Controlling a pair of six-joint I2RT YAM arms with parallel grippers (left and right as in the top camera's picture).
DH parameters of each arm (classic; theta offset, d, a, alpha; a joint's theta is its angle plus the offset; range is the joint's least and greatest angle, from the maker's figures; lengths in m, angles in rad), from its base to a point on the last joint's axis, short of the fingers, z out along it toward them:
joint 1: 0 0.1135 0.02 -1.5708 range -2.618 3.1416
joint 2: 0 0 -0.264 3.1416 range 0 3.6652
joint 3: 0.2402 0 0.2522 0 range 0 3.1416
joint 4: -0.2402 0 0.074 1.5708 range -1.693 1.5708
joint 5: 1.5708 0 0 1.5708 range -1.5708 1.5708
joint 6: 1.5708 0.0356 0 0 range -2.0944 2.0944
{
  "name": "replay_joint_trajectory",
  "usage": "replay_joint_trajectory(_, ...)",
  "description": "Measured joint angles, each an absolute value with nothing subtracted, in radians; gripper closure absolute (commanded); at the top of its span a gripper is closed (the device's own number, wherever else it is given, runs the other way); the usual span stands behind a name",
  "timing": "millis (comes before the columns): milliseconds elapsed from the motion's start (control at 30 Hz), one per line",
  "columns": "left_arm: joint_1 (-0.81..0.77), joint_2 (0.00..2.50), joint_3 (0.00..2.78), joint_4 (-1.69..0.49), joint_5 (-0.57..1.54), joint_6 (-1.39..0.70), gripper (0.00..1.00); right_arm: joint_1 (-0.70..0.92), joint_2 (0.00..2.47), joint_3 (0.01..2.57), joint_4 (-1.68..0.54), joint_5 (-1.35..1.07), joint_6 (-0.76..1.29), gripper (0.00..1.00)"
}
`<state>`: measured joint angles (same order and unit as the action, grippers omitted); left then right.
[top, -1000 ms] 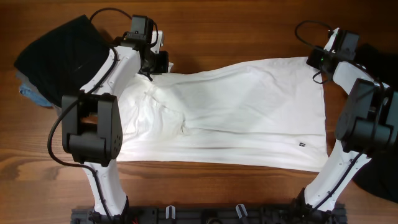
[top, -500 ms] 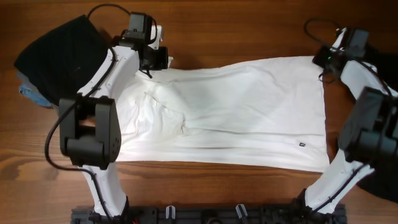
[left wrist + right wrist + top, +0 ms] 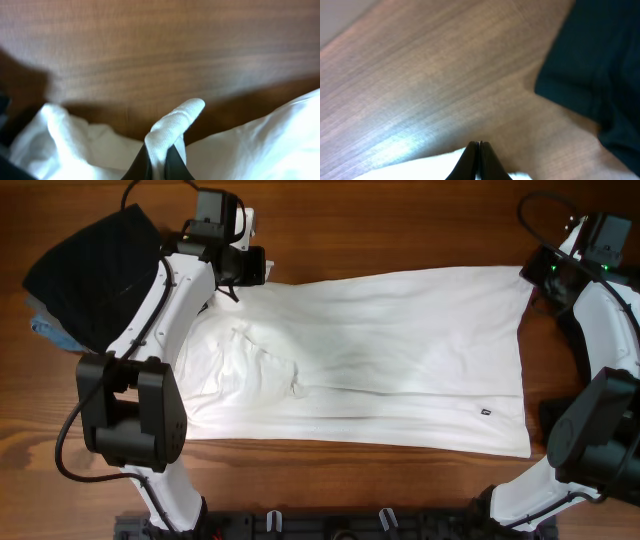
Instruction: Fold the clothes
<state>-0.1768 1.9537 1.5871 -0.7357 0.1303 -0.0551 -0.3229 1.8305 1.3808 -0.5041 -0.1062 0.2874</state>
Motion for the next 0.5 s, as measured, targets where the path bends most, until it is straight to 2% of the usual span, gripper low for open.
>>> replay_joint_trajectory(300,-0.177,1.954,1.587,-0.802,0.094,-0.055,0.96,-0.384,1.831,1.381,-0.517,-0.089,0.303,0.96)
replay_joint_trajectory(500,-0.177,1.954,1.587,-0.772,0.025,-0.055,0.96,-0.434,1.831,1.381,-0.482,-0.241,0.242,0.96)
